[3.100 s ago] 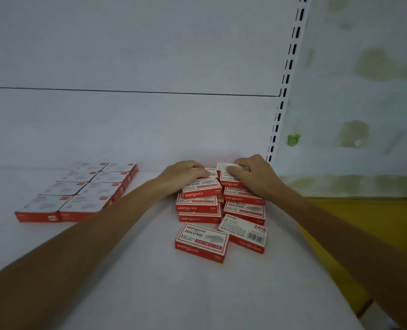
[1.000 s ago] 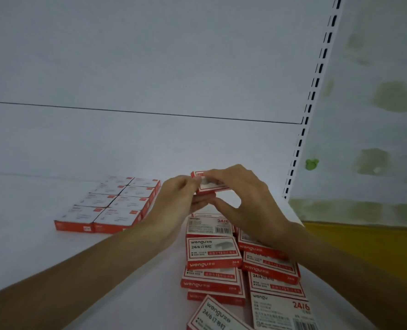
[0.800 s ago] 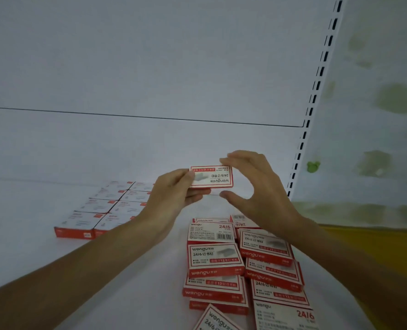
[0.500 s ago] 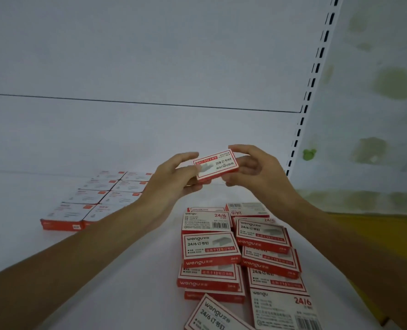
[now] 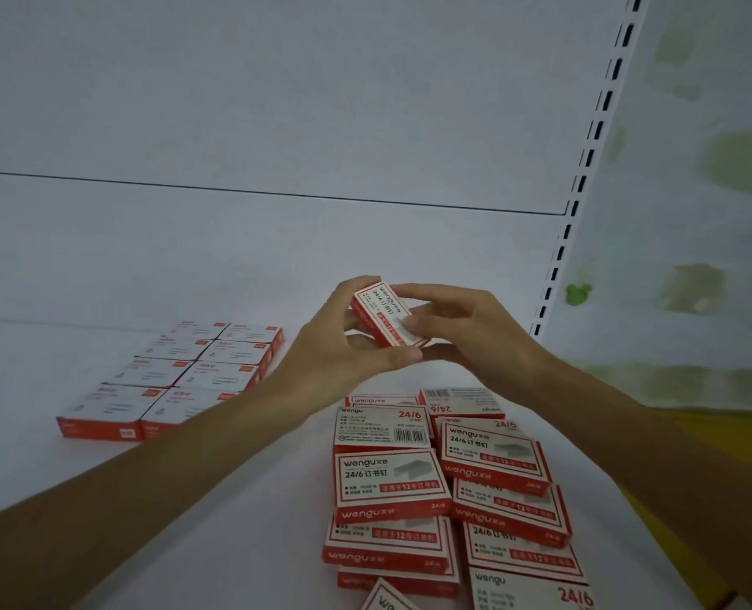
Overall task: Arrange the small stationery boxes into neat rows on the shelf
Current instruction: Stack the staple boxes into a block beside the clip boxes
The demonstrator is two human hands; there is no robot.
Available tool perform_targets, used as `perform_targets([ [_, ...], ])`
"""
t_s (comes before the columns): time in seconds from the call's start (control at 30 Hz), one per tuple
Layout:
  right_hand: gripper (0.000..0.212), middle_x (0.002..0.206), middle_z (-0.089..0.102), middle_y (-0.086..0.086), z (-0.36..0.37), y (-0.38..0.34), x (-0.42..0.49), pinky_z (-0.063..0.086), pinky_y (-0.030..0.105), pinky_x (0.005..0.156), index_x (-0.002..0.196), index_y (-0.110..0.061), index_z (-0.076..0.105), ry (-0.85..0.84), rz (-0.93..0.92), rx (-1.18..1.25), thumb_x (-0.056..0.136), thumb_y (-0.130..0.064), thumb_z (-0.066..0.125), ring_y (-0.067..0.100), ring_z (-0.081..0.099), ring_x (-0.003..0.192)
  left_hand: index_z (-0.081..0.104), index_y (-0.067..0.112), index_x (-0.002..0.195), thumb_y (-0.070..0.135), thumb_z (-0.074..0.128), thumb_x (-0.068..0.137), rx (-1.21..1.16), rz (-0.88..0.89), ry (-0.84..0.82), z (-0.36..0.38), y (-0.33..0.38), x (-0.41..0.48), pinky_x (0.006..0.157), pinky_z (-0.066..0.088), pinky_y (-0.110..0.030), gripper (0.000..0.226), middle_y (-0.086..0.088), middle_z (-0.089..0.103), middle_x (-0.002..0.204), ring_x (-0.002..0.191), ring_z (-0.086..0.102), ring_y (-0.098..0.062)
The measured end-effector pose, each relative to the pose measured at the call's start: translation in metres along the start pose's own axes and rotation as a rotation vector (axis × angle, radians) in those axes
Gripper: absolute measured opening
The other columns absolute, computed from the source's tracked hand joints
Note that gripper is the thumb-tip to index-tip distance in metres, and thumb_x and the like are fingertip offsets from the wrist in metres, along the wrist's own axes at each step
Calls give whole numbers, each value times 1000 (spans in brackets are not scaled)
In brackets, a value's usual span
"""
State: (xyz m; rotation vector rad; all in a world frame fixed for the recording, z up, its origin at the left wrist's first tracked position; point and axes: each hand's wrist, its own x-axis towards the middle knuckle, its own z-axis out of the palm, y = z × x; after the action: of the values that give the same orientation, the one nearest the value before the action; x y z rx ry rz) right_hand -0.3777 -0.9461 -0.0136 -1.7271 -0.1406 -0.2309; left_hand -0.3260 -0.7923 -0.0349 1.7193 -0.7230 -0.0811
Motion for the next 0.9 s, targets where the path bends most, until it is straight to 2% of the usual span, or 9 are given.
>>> perform_targets([
  [0.07, 24, 92, 72, 10, -4, 2, 3, 56, 25, 71, 108, -11, 65, 75, -11, -18, 85, -7, 61, 20, 69, 81, 41, 38, 125, 22, 79, 66, 9, 17, 2, -4, -1, 2, 64, 51, -8, 72, 11, 65, 104, 84, 66, -1],
  [0.13, 22, 92, 72, 7, -3, 5, 6, 57, 26, 73, 103, -9, 65, 135, -33, -102, 83, -16, 65, 18, 70, 80, 45, 32, 125, 18, 77, 69, -12, 23, 72, -6, -4, 5, 72, 53, -14, 66, 6, 68, 104, 85, 67, -3],
  [0.23, 36, 91, 70, -5, 4, 8, 8, 57, 25, 73, 106, -20, 64, 142, -61, -317, 73, -32, 73, 10, 69, 76, 43, 25, 130, 17, 74, 73, -19, 47, 155, -3, -7, 10, 76, 54, -16, 66, 3, 67, 108, 89, 66, -6],
  [0.33, 46, 89, 59, -20, 4, 11, 11, 46, 3, 64, 113, -28, 61, 225, -145, -624, 70, -33, 76, -2, 63, 67, 34, 22, 139, 7, 68, 78, 3, 48, 104, 2, -11, 11, 74, 52, -13, 71, 1, 63, 116, 94, 64, -8],
  [0.43, 49, 100, 56, -10, -2, 15, 15, 38, -5, 66, 119, -25, 61, 297, -185, -713, 72, -26, 76, -5, 56, 72, 27, 28, 142, 10, 63, 82, 174, 63, 55, 0, -14, 11, 71, 50, -13, 72, 7, 54, 126, 105, 56, -7],
  [0.57, 49, 109, 62, 2, -7, 21, 22, 39, -5, 70, 119, -16, 61, 318, -251, -758, 72, -19, 76, 3, 56, 79, 29, 32, 139, 19, 56, 88, 339, 115, 62, -9, -21, 4, 80, 41, -15, 60, 8, 45, 132, 110, 48, -4],
  [0.7, 48, 112, 66, 3, -11, 30, 34, 38, -6, 67, 116, -14, 63, 237, -155, -830, 71, -20, 77, 3, 57, 79, 39, 28, 136, 28, 41, 95, 485, 118, 7, -18, -36, -1, 92, 33, -20, 41, 7, 48, 133, 112, 44, -3],
  [0.83, 43, 112, 64, 4, -11, 45, 49, 42, 12, 74, 113, -12, 64, 65, 24, -986, 73, -24, 75, 9, 56, 87, 52, 17, 123, 33, 27, 98, 735, 46, -187, -19, -51, -3, 93, 28, -23, 39, -1, 52, 130, 118, 42, -13],
  [0.9, 41, 110, 64, 3, -8, 52, 53, 41, 19, 76, 111, -13, 65, 13, 85, -1027, 73, -26, 75, 10, 54, 88, 58, 11, 115, 33, 30, 97, 721, 60, -214, -17, -55, -5, 96, 31, -27, 40, -3, 57, 122, 113, 46, -14],
])
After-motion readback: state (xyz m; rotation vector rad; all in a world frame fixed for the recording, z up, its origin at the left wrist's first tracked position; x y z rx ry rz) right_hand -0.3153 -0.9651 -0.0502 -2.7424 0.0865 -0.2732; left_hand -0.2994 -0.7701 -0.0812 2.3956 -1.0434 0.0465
